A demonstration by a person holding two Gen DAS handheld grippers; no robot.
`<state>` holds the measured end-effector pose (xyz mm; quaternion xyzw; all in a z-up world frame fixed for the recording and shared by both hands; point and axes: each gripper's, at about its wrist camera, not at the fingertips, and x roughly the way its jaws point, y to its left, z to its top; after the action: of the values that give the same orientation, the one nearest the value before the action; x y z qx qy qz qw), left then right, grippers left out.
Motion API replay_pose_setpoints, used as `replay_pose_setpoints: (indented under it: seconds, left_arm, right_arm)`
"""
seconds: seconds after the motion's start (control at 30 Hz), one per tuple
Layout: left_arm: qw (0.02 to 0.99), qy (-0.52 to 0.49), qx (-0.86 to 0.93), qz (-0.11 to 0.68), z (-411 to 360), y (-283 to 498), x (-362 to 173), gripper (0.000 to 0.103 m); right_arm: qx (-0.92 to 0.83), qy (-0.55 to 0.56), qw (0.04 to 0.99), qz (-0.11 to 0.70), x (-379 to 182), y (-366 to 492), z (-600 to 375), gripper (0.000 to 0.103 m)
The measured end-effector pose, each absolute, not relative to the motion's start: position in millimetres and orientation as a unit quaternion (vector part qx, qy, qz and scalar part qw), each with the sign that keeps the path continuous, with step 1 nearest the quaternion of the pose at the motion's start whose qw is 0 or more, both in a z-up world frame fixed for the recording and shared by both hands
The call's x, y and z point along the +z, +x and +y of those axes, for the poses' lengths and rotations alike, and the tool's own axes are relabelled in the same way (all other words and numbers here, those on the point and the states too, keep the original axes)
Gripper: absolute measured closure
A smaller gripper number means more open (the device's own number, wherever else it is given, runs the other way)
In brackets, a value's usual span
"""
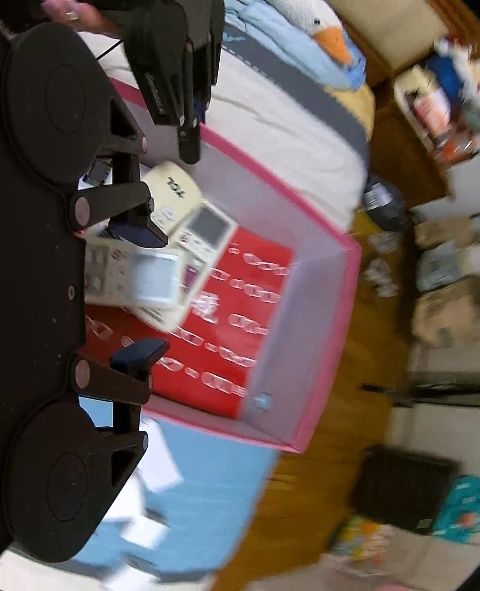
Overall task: Organize rigid objects
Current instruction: 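Carry the universal AC remote into the pink box and release it, then grasp the white charger cube with the right tool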
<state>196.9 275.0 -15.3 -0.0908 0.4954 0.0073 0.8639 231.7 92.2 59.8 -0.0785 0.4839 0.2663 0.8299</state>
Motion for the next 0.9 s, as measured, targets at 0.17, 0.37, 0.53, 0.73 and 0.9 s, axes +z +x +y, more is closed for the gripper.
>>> replay_pose_setpoints:
  seconds: [0.17, 0.37, 0.53, 0.73, 0.9]
  left_arm:
    - [0.864, -0.09, 0.007, 0.496, 274.8, 196.9, -15.4, 0.099]
    - [0.862, -0.087, 0.004, 0.499, 274.0, 197.3, -15.6, 0.099]
    - [0.861, -0.088, 0.003, 0.501, 274.8, 199.4, -15.4, 0.098]
    - [0.861, -0.087, 0.004, 0.501, 275.0, 199.4, -15.4, 0.098]
    - [0.862, -0.078, -0.002, 0.501, 275.5, 199.6, -16.5, 0.098]
  right_arm:
    - [0.303, -0.013, 0.856, 0.419, 84.5, 221.0, 27.6, 0.042]
    - [0.257, -0.017, 0.902, 0.347, 80.2, 199.5, -43.6, 0.029]
    - [0.213, -0.019, 0.909, 0.357, 51.6, 202.8, -80.7, 0.029]
    - [0.24, -0.043, 0.892, 0.38, 22.6, 214.7, -84.4, 0.029]
    - [0.264, -0.087, 0.865, 0.417, 3.6, 227.3, -73.6, 0.029]
